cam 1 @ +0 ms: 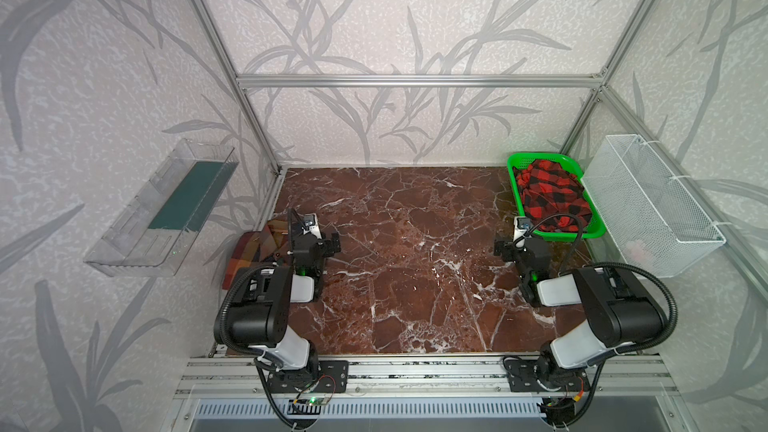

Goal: Fold and stack the long sleeve shirts

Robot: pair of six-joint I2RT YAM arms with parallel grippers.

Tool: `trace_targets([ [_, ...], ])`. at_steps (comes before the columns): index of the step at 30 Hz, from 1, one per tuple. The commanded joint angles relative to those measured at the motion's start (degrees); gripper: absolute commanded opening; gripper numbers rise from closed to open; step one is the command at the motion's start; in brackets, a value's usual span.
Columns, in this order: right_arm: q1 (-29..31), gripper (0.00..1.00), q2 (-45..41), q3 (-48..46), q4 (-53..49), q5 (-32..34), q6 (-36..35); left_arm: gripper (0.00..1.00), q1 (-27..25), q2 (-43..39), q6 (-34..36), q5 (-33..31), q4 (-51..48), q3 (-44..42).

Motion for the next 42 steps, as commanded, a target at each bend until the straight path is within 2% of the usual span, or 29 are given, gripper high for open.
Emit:
trace_targets([
  [1,-0.3,0.99,0.1,1.5,1.6,0.2,0.1,0.99,0.2,-0.3,1.0,0.5,0.3,1.1],
  [26,0.2,0.99,0.1,2.0,0.9,0.7,-0.4,0.99,0.2,-0.3,1.1,0.5,0.2,1.1],
  [28,0.9,0.99,-2.1,1.9,-1.4,4.5,0.1,0.99,0.2,-0.3,1.0,0.5,0.3,1.1],
  [30,0.9,0.99,-4.2,2.1,-4.4,3.7,0.3,0.99,0.2,-0.4,1.0,0.5,0.2,1.1],
  [31,1.4,0.99,-3.9,1.7,-1.8,3.1,-1.2,0.99,0.3,-0.3,1.1,0.5,0.2,1.1],
  [32,4.0,0.99,-5.5,1.7,-2.8,7.6,-2.9,0.99,0.3,-0.4,1.0,0.5,0.2,1.1],
  [33,6.6,0.99,-8.5,2.6,-6.2,13.5,-4.6,0.99,0.3,-0.3,0.9,0.5,0.2,1.1],
  [34,8.2,0.99,-12.6,4.9,-12.2,15.7,-6.1,0.99,0.3,-0.7,0.8,-0.5,-0.2,1.4],
  [35,9.1,0.99,-17.4,6.9,-17.5,15.0,-5.7,0.99,0.3,-2.3,0.5,-1.0,-3.3,2.3],
  [37,8.9,0.99,-26.0,10.3,-26.2,10.2,0.8,0.99,0.0,-7.0,1.0,-0.5,-14.5,6.4],
  [39,8.4,0.99,-31.6,13.3,-32.4,9.0,13.7,0.99,-0.4,-10.0,0.3,-1.8,-26.9,13.2],
  [41,7.4,0.99,-33.9,16.5,-40.5,7.9,25.5,0.99,-0.5,-13.2,-8.6,-5.7,-31.3,18.0],
  [42,6.3,0.99,-33.7,18.4,-42.5,5.9,28.0,0.99,-0.4,-15.5,-12.5,-5.6,-33.0,20.0],
])
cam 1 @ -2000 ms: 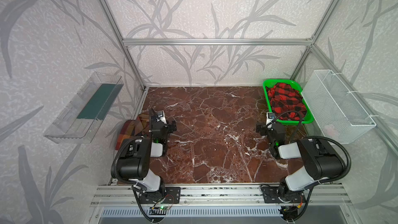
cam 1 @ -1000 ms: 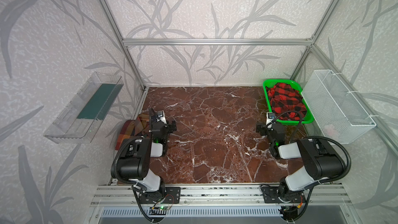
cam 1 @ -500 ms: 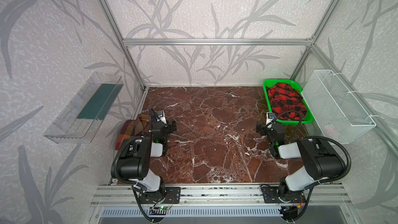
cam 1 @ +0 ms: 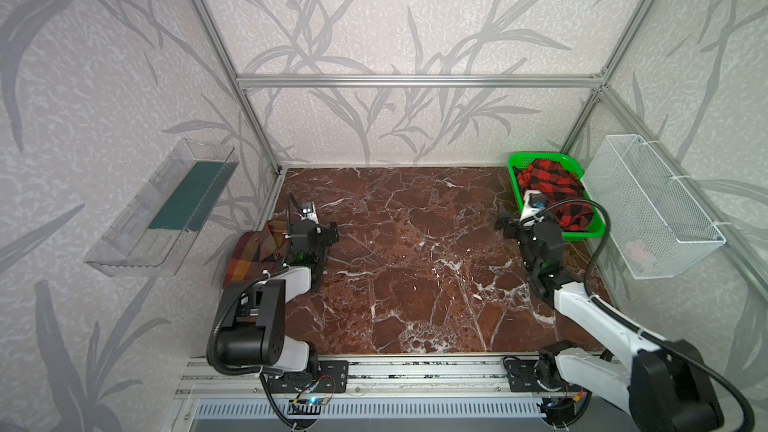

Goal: Fold and stack the long sleeve shirts
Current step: 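Reach the right gripper into the green basket and grasp the red-black shirt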

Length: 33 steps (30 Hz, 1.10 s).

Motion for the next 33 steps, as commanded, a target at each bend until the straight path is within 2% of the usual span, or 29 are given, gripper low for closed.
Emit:
trace_targets([
  [1,-2.2,0.99,-0.7,5.2,-15.0,-4.1,14.8,0.99,-0.2,-8.1,-11.7,-2.1,-11.4,7.6],
  [3,-2.0,0.99,1.3,10.3,-20.1,-4.4,9.5,0.99,0.4,-10.8,-22.0,0.6,-14.3,9.9],
  [4,-1.7,0.99,2.7,14.2,-26.5,0.0,8.6,0.99,0.6,-12.1,-27.1,1.3,-17.7,10.8],
  [5,-1.7,0.99,4.0,17.9,-33.5,5.4,11.0,0.99,0.7,-13.4,-29.8,2.6,-19.3,11.0],
  [6,-2.6,0.99,6.6,22.0,-40.2,8.3,12.6,0.99,1.3,-14.9,-30.5,6.3,-19.5,10.8],
  [9,-3.5,0.99,14.6,32.7,-53.2,11.4,11.9,0.99,1.7,-17.7,-32.2,10.7,-24.7,12.3],
  [15,-7.4,1.0,29.7,45.4,-63.6,10.9,15.8,0.99,-0.1,-23.3,-32.7,18.8,-29.8,13.0],
  [24,-9.6,0.91,46.1,56.8,-68.3,12.5,18.4,0.99,-13.6,-33.1,-18.3,4.5,-47.3,14.6],
  [28,-11.6,0.85,50.3,60.0,-67.7,9.9,18.8,0.99,-18.1,-36.4,-14.8,0.1,-47.6,11.9],
  [33,-13.4,0.81,53.7,63.5,-68.4,8.8,20.2,0.99,-20.7,-37.2,-12.9,-0.4,-47.5,11.8],
])
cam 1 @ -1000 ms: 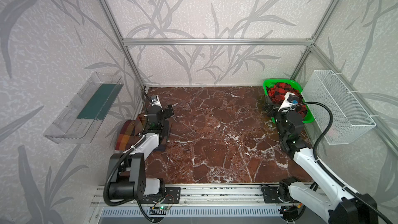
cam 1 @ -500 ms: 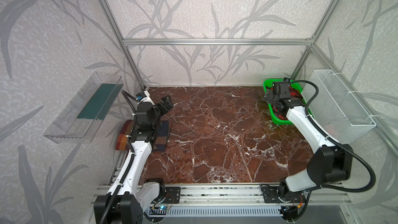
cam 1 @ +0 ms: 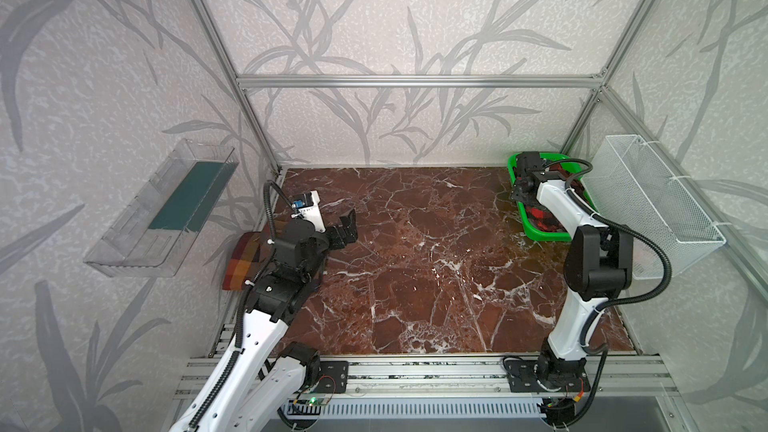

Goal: Fold and stack the long sleeve shirts
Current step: 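Reach the right gripper into the green basket and grasp the red-black shirt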

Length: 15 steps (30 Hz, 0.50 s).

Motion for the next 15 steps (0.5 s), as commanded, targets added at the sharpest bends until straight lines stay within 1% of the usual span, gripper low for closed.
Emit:
trace_targets([
  [1,-1.1,0.81,1.5,3.4,-1.6,-0.8,1.7,0.99,-1.0,-0.5,3.1,-2.9,-2.2,-0.5],
  [2,-1.4,0.78,2.4,4.1,-1.7,-1.3,1.7,0.99,-1.2,-0.5,3.0,-3.0,-2.1,-0.4],
  [5,-2.1,0.76,5.3,6.2,-2.8,-2.7,2.2,0.99,-1.6,-0.5,3.0,-3.0,-2.2,-0.6],
  [12,-2.5,0.76,8.8,7.2,-2.9,-4.9,2.2,0.99,-2.7,-0.1,3.2,-4.3,-2.5,-0.6],
  [15,-2.5,0.71,9.6,6.8,-2.3,-6.0,2.0,0.99,-2.9,-0.1,3.2,-4.7,-2.5,-0.6],
])
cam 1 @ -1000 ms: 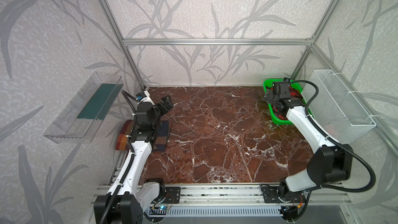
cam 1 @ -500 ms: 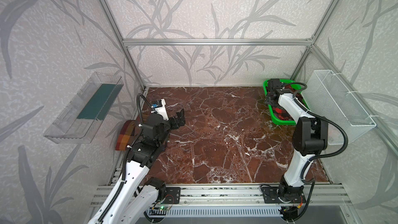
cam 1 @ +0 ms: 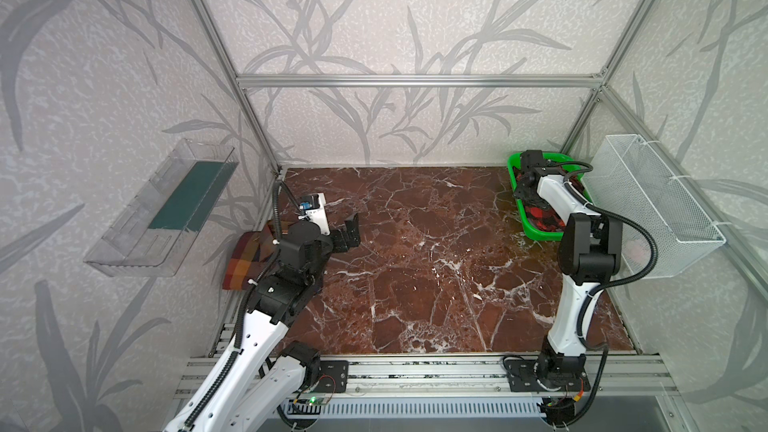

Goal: Fold and stack the long sleeve shirts
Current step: 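Reach the right gripper into the green basket and grasp the red-black shirt, then lift the red-black shirt out of the basket with the right gripper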

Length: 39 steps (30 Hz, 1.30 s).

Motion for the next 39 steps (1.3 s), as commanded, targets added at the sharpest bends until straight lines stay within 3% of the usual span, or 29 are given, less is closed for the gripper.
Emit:
trace_targets([
  [1,0.0,0.7,1.4,0.5,-1.2,-2.6,0.2,0.99,-0.4,-0.2,0.9,-1.7,-0.8,-0.6],
  [4,-0.2,0.62,2.2,-0.3,-0.8,-3.1,0.2,0.99,-0.4,0.2,1.4,-2.1,-0.8,-0.6],
  [7,-0.4,0.42,2.5,-0.6,-1.4,-3.8,0.7,0.99,-0.4,0.2,1.5,-2.6,-1.1,-0.4],
  [9,-0.5,0.35,1.8,-0.5,-2.2,-5.1,1.2,0.99,-0.5,-0.2,1.5,-2.7,-1.0,-0.5],
  [13,-0.5,0.23,-1.7,-2.0,-1.7,-6.9,2.0,0.99,-0.6,-0.7,1.4,-2.9,-1.3,-0.4],
  [17,-0.5,0.02,-7.2,-5.8,-0.2,-7.0,2.4,0.99,-0.6,-1.1,1.4,-2.9,-1.5,0.0],
  [26,-0.5,0.0,-24.4,-12.1,4.1,-5.0,1.4,0.99,-1.4,-2.9,0.7,0.7,-10.3,5.4],
  [31,0.5,0.0,-28.9,-7.9,2.0,-5.4,-0.8,0.99,-1.6,-8.6,1.0,-0.2,-8.9,0.3],
  [39,5.5,0.0,-36.7,-0.3,4.0,-0.2,-8.5,0.99,-2.2,-13.9,1.3,1.1,-5.8,-3.9],
])
